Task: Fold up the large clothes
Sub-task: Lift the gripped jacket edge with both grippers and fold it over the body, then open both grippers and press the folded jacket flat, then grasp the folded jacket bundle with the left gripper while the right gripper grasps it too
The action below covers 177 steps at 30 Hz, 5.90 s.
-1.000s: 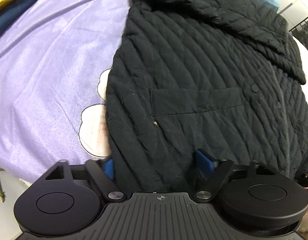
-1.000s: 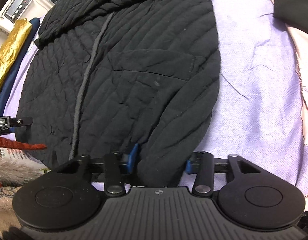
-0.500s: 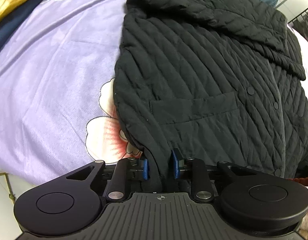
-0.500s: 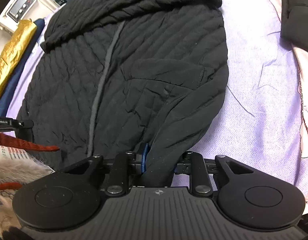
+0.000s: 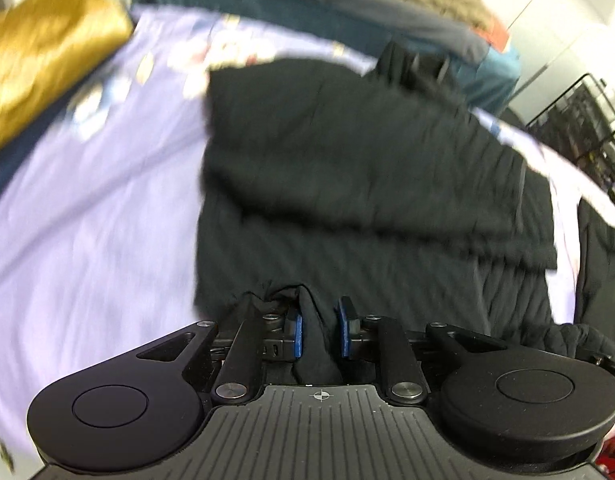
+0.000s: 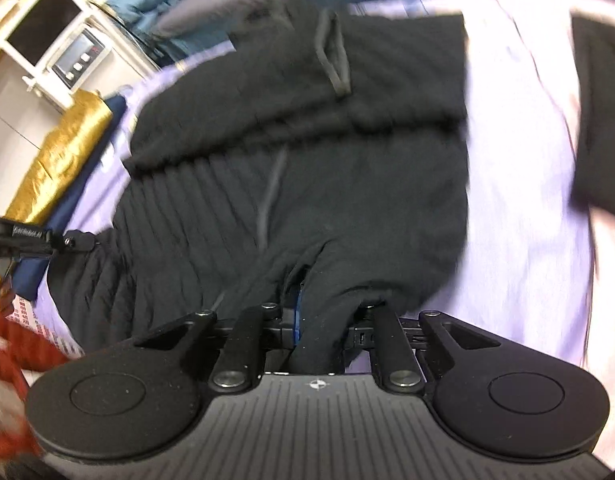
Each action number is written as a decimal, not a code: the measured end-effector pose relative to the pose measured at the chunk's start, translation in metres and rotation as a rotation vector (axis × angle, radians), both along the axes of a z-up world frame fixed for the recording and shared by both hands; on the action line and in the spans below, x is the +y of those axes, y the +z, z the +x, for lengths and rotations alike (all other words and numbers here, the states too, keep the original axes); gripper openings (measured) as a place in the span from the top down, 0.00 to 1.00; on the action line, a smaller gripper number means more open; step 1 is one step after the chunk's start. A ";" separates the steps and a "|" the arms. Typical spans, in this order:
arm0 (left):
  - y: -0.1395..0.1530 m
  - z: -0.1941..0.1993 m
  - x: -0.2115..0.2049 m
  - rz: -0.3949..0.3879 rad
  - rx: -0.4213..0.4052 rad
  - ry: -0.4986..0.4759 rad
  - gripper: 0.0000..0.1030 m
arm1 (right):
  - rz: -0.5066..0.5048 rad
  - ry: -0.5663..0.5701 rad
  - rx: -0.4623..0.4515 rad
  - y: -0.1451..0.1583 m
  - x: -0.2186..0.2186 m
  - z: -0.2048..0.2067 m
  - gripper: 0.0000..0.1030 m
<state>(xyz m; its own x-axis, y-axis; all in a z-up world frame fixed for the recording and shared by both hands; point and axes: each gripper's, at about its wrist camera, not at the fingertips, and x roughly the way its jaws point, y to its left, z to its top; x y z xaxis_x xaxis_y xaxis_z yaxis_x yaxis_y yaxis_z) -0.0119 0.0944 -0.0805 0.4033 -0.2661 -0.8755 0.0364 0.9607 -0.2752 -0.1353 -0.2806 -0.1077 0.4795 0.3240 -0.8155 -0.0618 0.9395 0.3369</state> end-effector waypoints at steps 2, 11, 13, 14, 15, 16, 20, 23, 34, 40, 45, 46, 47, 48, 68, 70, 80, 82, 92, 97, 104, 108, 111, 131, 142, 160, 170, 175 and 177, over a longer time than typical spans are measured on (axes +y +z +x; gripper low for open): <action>0.009 0.019 -0.006 0.009 -0.042 -0.018 0.43 | -0.009 0.000 -0.047 0.007 -0.001 0.021 0.84; 0.057 0.093 0.000 -0.044 -0.184 0.036 0.45 | 0.007 -0.083 -0.244 0.053 -0.012 0.120 0.85; 0.064 0.111 0.003 -0.043 -0.202 0.053 0.45 | 0.048 -0.129 -0.264 0.063 -0.020 0.139 0.85; 0.066 0.121 0.003 -0.030 -0.211 0.051 0.45 | 0.070 -0.153 -0.272 0.066 -0.023 0.149 0.85; 0.066 0.128 0.001 -0.017 -0.220 0.048 0.46 | 0.081 -0.170 -0.276 0.069 -0.024 0.159 0.84; 0.064 0.137 0.000 -0.004 -0.224 0.047 0.46 | 0.078 -0.181 -0.278 0.070 -0.026 0.168 0.85; 0.052 0.173 -0.007 0.034 -0.214 0.052 0.45 | 0.037 -0.236 -0.265 0.061 -0.025 0.209 0.85; 0.040 0.197 -0.012 0.049 -0.198 0.056 0.45 | 0.047 -0.312 -0.221 0.046 -0.032 0.238 0.85; -0.010 0.251 -0.005 0.025 -0.110 0.076 0.45 | -0.008 -0.372 -0.120 0.008 -0.029 0.301 0.85; -0.039 0.261 -0.005 0.013 -0.048 0.075 0.44 | -0.053 -0.389 -0.022 -0.028 -0.024 0.330 0.84; -0.035 0.259 0.014 -0.089 -0.026 0.104 0.35 | -0.003 -0.451 -0.024 -0.041 -0.025 0.326 0.78; -0.032 0.259 0.020 -0.112 -0.019 0.112 0.33 | 0.024 -0.459 -0.026 -0.041 -0.028 0.324 0.72; -0.030 0.258 0.026 -0.140 -0.012 0.118 0.30 | 0.057 -0.465 -0.026 -0.040 -0.030 0.323 0.64; -0.028 0.258 0.031 -0.173 -0.003 0.123 0.29 | 0.101 -0.469 -0.028 -0.039 -0.034 0.321 0.57; 0.025 0.181 0.065 -0.019 -0.139 0.131 0.00 | -0.084 -0.026 -0.271 0.045 0.011 0.292 0.15; 0.018 0.156 0.044 -0.008 -0.134 0.082 0.00 | -0.092 0.171 -0.289 0.053 0.043 0.294 0.15; -0.011 0.068 -0.039 -0.009 -0.076 -0.159 0.00 | -0.281 0.589 -0.130 0.007 0.160 0.325 0.64; -0.013 0.061 -0.045 0.003 -0.076 -0.181 0.00 | -0.332 0.572 -0.156 0.006 0.167 0.319 0.85; 0.002 0.071 -0.095 0.115 -0.278 -0.339 0.00 | -0.509 0.370 -0.309 0.015 0.196 0.372 0.88; -0.018 0.112 -0.102 0.277 -0.274 -0.315 0.00 | -0.471 0.331 -0.129 -0.034 0.191 0.394 0.74; -0.057 0.154 -0.098 0.278 -0.167 -0.247 0.00 | -0.271 0.103 -0.266 0.011 0.129 0.362 0.16; -0.057 0.162 -0.099 0.270 -0.148 -0.198 0.00 | -0.308 0.072 -0.345 0.034 0.103 0.302 0.05; -0.058 0.165 -0.096 0.256 -0.130 -0.184 0.00 | -0.319 0.029 -0.392 0.039 0.086 0.259 0.05; -0.080 0.206 -0.077 0.165 -0.004 -0.155 0.00 | -0.322 -0.172 0.083 -0.074 0.049 0.342 0.00; -0.088 0.214 -0.073 0.148 0.017 -0.166 0.00 | -0.335 -0.167 0.058 -0.091 0.050 0.346 0.00; -0.033 0.074 0.020 -0.067 -0.078 0.098 0.00 | -0.112 -0.366 -0.156 -0.025 0.005 0.191 0.03; -0.068 0.078 0.066 -0.294 -0.045 0.373 0.00 | 0.375 -0.591 -0.001 -0.076 -0.054 0.144 0.08; -0.089 0.111 0.061 -0.341 -0.007 0.473 0.00 | 0.538 -0.688 0.007 -0.101 -0.059 0.157 0.11; -0.100 0.117 0.060 -0.375 0.004 0.516 0.00 | 0.568 -0.701 0.016 -0.108 -0.057 0.166 0.12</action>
<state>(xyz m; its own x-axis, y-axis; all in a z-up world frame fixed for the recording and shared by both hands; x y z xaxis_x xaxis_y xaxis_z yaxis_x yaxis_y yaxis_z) 0.1049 0.1544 -0.1802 0.5580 -0.3278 -0.7624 -0.4069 0.6926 -0.5956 0.0305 -0.3375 -0.2161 0.7084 0.3173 -0.6305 0.4716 0.4518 0.7573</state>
